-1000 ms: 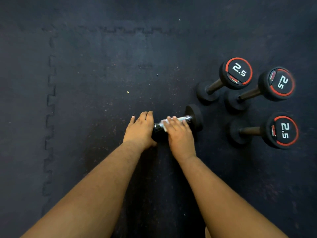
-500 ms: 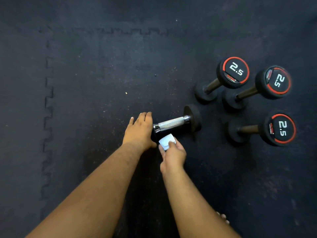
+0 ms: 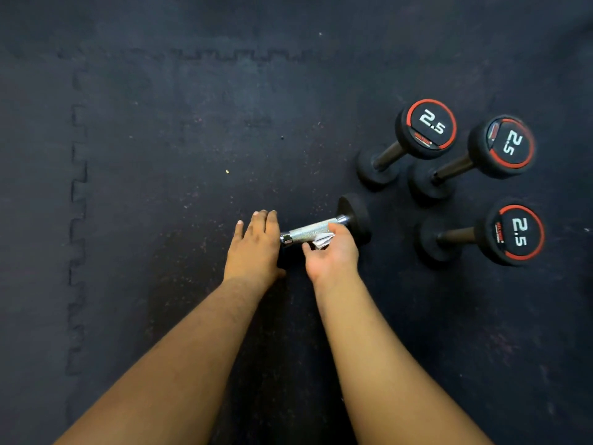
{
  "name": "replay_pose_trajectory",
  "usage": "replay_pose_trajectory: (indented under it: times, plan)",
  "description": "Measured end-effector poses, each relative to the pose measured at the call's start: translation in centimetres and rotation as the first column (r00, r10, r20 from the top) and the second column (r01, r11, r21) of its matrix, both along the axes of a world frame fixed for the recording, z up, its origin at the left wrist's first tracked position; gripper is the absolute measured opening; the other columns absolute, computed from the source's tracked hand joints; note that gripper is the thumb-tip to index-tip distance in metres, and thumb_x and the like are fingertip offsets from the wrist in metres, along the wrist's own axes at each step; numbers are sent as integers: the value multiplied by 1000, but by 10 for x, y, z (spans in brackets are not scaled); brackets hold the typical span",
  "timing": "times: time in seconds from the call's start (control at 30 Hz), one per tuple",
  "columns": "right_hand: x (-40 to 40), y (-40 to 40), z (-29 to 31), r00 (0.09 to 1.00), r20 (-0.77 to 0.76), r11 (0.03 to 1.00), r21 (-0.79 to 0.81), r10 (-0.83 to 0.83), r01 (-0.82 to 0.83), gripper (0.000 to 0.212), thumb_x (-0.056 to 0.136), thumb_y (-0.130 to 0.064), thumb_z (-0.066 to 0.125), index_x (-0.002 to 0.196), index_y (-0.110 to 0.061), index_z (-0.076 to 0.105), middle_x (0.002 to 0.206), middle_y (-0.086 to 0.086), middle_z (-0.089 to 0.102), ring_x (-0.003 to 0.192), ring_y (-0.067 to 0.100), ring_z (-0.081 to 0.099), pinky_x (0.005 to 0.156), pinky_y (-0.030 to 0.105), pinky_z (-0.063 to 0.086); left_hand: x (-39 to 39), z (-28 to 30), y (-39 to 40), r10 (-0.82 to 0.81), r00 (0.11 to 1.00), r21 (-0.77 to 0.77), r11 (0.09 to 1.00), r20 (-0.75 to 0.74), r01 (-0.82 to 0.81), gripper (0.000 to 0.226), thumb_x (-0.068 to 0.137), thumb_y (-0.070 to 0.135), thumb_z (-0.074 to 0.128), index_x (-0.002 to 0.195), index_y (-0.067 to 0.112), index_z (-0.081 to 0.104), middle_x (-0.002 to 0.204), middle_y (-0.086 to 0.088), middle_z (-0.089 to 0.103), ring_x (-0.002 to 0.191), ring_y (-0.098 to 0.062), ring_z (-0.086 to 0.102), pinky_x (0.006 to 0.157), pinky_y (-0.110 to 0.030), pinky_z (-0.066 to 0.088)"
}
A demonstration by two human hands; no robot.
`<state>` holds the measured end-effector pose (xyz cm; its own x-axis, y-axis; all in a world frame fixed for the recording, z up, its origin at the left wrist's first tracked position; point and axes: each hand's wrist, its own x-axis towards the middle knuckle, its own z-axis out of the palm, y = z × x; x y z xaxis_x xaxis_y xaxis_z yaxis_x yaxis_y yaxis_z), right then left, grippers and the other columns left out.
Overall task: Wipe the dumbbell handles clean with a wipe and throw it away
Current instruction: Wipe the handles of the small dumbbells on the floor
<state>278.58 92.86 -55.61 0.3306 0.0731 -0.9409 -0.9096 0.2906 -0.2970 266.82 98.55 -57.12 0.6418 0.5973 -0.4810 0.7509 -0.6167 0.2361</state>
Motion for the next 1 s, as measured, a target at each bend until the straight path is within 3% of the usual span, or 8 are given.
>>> replay_pose_trajectory:
  times: [0.13, 0.33, 0.5, 0.6, 0.73, 0.8, 0.93, 1.0]
  plan:
    - [23, 0, -6, 1000, 11, 995, 99, 15, -16, 18, 95, -13, 57, 112, -7, 58, 110, 11, 60, 107, 29, 58, 110, 47, 40, 0, 1, -1, 0, 1000, 3, 1000, -5, 0, 125, 72, 42, 88, 160, 9, 6, 166, -10, 15, 157, -23, 10, 127, -46, 7]
    - [3, -16, -7, 995, 103, 997, 81, 11, -19, 36, 96, -15, 58, 131, -9, 59, 131, 8, 62, 127, 24, 53, 117, 48, 31, 1, 0, 0, 6, 1000, -4, 1000, -4, -6, 126, 71, 42, 88, 160, 9, 6, 167, -10, 15, 157, -22, 10, 127, -46, 7]
    - [21, 2, -14, 998, 63, 999, 35, 31, -34, 12, 91, -18, 66, 101, -11, 62, 107, 7, 64, 105, 24, 61, 110, 46, 42, 1, 0, 1, 7, 1000, -6, 1000, 5, -7, 125, 71, 43, 88, 160, 9, 7, 166, -10, 17, 156, -23, 12, 128, -47, 8]
    - [-1, -4, -13, 983, 115, 990, -24, 141, -140, 22, 92, -15, 66, 114, -14, 63, 123, 8, 65, 120, 25, 57, 110, 47, 36, 1, 0, 1, 2, 1000, 1, 1000, 11, -2, 124, 71, 42, 88, 160, 8, 8, 166, -10, 18, 156, -23, 13, 128, -47, 9]
    - [3, -3, -11, 992, 80, 995, -2, 101, -102, 33, 93, -18, 64, 125, -12, 60, 135, 10, 60, 128, 26, 53, 115, 48, 30, 0, -1, 1, 2, 1000, -4, 1000, 12, -2, 123, 72, 41, 88, 160, 8, 8, 165, -10, 18, 156, -23, 14, 128, -46, 9]
    - [7, 2, -16, 987, 47, 988, 27, 151, -152, 35, 94, -24, 65, 127, -13, 59, 135, 11, 60, 122, 26, 56, 115, 46, 31, 0, -2, 1, 7, 1000, -8, 1000, 20, -7, 123, 72, 42, 87, 160, 8, 8, 165, -10, 19, 156, -23, 14, 128, -46, 9]
    - [-27, -1, -20, 931, 35, 928, 77, 364, -366, 39, 93, -30, 67, 129, -15, 61, 128, 13, 67, 109, 25, 66, 95, 39, 48, 1, -5, 4, 12, 999, -10, 1000, 42, -11, 119, 75, 46, 83, 160, 7, 9, 165, -11, 20, 156, -23, 14, 128, -46, 9]
    - [-23, -7, -19, 951, 36, 947, 80, 309, -311, 39, 96, -26, 63, 132, -13, 59, 129, 13, 66, 114, 26, 64, 105, 41, 42, 0, -5, 4, 9, 999, -10, 1000, 37, -9, 121, 73, 45, 84, 160, 7, 9, 165, -11, 20, 156, -23, 14, 128, -46, 10]
